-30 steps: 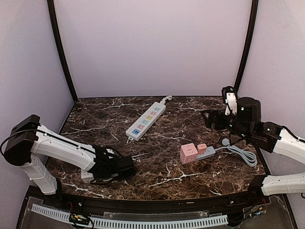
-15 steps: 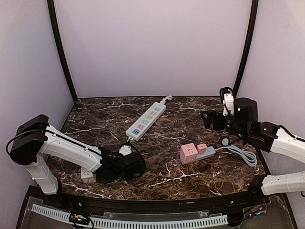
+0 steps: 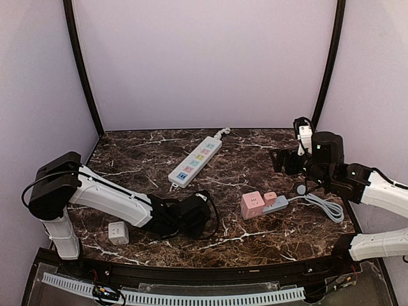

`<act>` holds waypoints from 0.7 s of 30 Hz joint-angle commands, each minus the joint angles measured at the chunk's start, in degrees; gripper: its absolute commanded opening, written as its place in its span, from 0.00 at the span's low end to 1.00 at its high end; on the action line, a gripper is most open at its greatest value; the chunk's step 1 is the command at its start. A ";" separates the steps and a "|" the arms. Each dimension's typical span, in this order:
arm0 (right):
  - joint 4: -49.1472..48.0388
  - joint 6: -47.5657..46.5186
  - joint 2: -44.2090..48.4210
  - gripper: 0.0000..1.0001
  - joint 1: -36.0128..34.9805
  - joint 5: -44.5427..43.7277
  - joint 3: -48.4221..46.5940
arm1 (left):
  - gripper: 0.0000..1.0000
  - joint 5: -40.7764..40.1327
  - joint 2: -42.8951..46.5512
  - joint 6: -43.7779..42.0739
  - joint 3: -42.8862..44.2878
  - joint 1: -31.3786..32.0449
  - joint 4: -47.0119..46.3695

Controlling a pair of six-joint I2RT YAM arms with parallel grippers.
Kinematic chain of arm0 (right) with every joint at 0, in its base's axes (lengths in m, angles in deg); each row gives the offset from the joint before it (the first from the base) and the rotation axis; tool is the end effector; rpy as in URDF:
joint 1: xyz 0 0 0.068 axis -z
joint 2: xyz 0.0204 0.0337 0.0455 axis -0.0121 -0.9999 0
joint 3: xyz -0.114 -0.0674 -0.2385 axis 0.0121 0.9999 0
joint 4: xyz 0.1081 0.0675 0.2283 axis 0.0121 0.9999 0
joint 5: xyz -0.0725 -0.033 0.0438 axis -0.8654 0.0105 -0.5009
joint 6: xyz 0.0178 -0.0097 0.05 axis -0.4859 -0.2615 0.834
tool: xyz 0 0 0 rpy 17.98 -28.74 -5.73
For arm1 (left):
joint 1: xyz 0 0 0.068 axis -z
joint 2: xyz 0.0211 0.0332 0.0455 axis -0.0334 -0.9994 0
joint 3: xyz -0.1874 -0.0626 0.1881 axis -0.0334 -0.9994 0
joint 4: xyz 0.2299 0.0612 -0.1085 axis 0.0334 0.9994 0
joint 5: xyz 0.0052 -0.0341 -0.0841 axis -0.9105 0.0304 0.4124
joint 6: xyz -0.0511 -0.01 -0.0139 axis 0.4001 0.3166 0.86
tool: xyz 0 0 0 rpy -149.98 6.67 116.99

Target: Insert the plug

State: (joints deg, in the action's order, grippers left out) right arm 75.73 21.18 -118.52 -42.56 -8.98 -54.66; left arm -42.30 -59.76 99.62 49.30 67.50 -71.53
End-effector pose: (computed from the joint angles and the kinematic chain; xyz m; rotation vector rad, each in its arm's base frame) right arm 0.1713 0.1339 0.2954 -0.1292 1.8858 0.2907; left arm 0.1387 -0.3295 0.1346 0.6098 2.3463 -0.3132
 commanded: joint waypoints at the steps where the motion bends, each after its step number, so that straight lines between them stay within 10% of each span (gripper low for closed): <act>1: -2.04 -0.42 -0.05 0.99 0.18 -1.08 1.04 | 0.49 5.57 -1.18 -5.15 0.79 0.82 1.17; 10: -2.28 -0.78 -0.97 0.99 0.20 -1.07 1.04 | 0.93 6.68 3.56 -8.28 3.05 1.17 1.82; 21: -2.35 -0.70 -0.27 0.99 0.20 -0.35 1.22 | 0.97 -3.13 8.19 -11.51 8.54 -4.99 8.83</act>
State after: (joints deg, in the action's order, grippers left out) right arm 74.99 20.89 -119.33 -42.56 -9.02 -54.33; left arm -40.25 -55.01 90.31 56.84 66.93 -66.66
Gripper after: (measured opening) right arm 0.986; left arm 0.977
